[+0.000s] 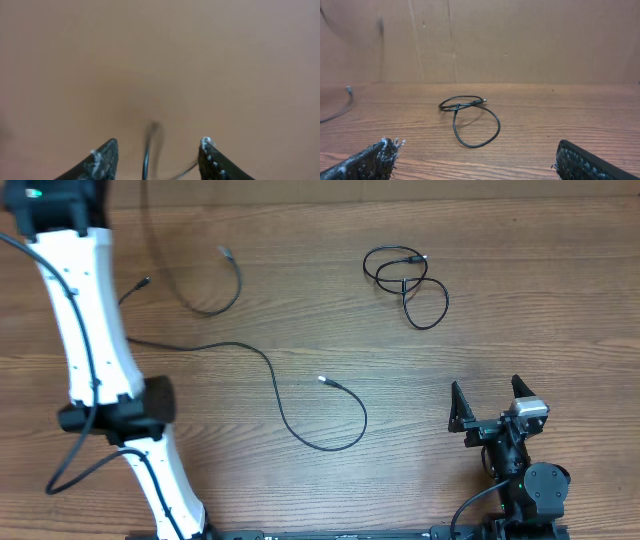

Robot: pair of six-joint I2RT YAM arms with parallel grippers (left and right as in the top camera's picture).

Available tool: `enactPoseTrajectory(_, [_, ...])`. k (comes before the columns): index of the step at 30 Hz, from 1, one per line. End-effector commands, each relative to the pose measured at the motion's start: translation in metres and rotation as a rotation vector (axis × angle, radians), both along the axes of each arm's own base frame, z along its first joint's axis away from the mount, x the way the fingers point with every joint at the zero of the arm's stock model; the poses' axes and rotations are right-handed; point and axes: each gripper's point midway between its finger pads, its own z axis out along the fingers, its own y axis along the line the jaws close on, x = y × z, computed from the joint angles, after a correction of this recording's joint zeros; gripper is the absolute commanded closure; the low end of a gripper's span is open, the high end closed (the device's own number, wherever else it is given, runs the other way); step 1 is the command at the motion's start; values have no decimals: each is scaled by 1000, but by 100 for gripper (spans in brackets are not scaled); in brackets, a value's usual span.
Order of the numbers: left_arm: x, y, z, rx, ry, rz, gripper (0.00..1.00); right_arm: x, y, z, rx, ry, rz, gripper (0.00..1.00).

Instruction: Untangle cables

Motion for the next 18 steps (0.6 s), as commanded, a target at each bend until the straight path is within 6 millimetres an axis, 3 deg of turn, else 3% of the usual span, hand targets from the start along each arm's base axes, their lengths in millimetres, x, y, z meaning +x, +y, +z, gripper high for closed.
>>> enactPoseTrajectory(1, [-9,86,-84,-38,256,170,44,0,-2,-2,-5,-2,-11,0])
enactPoseTrajectory(2, [-15,98,-96,-48,299,196,35,0,-2,-2,-5,-2,-11,0])
enactPoseTrajectory(4, [-33,121,-120,-77,395,242,41,0,-2,-2,-5,-2,-11,0])
enactPoseTrajectory(7, [-62,141,-147,-122,527,287,40,0,-2,-2,-5,-2,-11,0])
enactPoseTrajectory(11, [-106,134,-188,-222,751,270,22,0,-2,-2,-5,-2,-11,0])
enactPoseTrajectory(13, [-122,127,-206,-254,853,265,32,0,-2,-2,-5,-2,-11,0])
enactPoseTrajectory(18, [-153,116,-267,-298,1125,275,32,0,-2,-2,-5,-2,-11,0])
